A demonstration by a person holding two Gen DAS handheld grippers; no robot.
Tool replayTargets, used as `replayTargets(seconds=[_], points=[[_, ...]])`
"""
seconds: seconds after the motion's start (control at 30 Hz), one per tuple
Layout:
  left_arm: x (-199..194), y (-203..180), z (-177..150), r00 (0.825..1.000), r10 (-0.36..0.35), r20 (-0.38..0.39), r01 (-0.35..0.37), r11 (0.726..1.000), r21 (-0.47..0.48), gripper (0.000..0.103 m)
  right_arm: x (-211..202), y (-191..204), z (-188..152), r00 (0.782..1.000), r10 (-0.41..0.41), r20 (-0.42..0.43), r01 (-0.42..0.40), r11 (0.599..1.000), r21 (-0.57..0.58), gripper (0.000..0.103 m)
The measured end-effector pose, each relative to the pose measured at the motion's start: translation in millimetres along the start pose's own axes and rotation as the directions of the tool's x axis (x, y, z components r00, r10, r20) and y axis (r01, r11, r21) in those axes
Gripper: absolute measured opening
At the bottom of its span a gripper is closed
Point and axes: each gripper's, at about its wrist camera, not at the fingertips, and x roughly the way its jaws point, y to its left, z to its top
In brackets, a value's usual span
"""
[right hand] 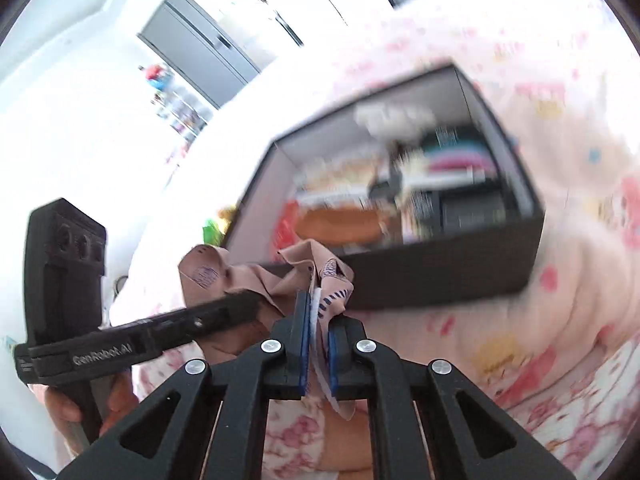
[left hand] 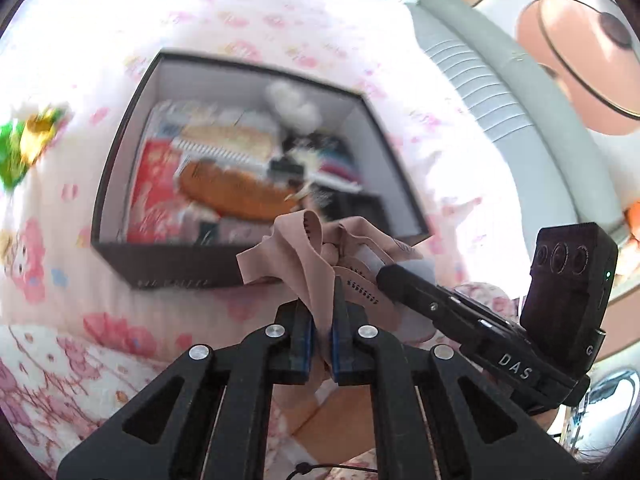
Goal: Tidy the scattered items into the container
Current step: 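Lower the beige pouch into the box and open the right gripper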
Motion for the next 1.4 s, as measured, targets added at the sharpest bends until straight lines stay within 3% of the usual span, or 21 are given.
replayTargets(seconds=[0.17,0.3,0.47,0.53,0.6,0.7,0.8,0.9,0.97,1.03,1.13,1.27,1.33,1.4], points=[[-6,-19,36,0.996,-0.012,0.088,0.009,0.999,0.04,0.005,-12,6,52,0.993,-0.029,0.118,0.035,0.998,-0.047,0.006],[18,3,70,0.994,0.063,0.089,-0.064,0.998,0.005,0.005,18,-13,89,0.988,-0.128,0.084,0.131,0.991,-0.032,0.006],[58,40,80,0.985,0.171,0.022,-0.17,0.984,-0.044,0.005,43,-43,89,0.984,-0.173,-0.036,0.174,0.984,0.024,0.007],[69,51,78,0.98,0.197,-0.018,-0.198,0.978,-0.064,0.011,46,-49,83,0.981,-0.186,-0.062,0.188,0.982,0.029,0.007],[67,56,75,0.978,0.209,-0.011,-0.209,0.974,-0.085,0.028,44,-52,84,0.973,-0.223,-0.058,0.225,0.974,0.031,0.008],[60,53,76,0.964,0.262,0.034,-0.257,0.96,-0.109,0.028,38,-51,90,0.959,-0.284,-0.004,0.284,0.958,0.029,0.015],[75,35,82,0.981,0.192,0.013,-0.191,0.979,-0.069,0.028,26,-47,95,0.956,-0.283,0.078,0.279,0.959,0.056,0.018],[99,19,80,0.987,0.15,-0.055,-0.151,0.988,-0.009,0.028,35,-40,94,0.963,-0.27,0.008,0.27,0.963,0.017,0.02],[116,18,75,0.986,0.114,-0.118,-0.116,0.993,-0.005,0.028,39,-35,89,0.949,-0.314,-0.009,0.314,0.949,-0.028,0.023],[130,20,71,0.977,0.143,-0.161,-0.146,0.989,-0.008,0.028,39,-35,87,0.938,-0.347,-0.014,0.346,0.937,-0.055,0.025],[129,23,69,0.967,0.216,-0.135,-0.221,0.975,-0.02,0.028,23,-37,90,0.934,-0.353,0.045,0.356,0.932,-0.064,0.025],[113,21,72,0.981,0.178,-0.081,-0.182,0.983,-0.038,0.028,1,-31,98,0.937,-0.328,0.121,0.338,0.938,-0.074,0.025],[113,21,73,0.98,0.176,-0.088,-0.18,0.983,-0.04,0.028,13,-29,100,0.951,-0.304,0.062,0.308,0.947,-0.093,0.026],[117,24,72,0.976,0.183,-0.116,-0.189,0.981,-0.047,0.028,39,-32,96,0.957,-0.28,-0.07,0.274,0.958,-0.088,0.026]])
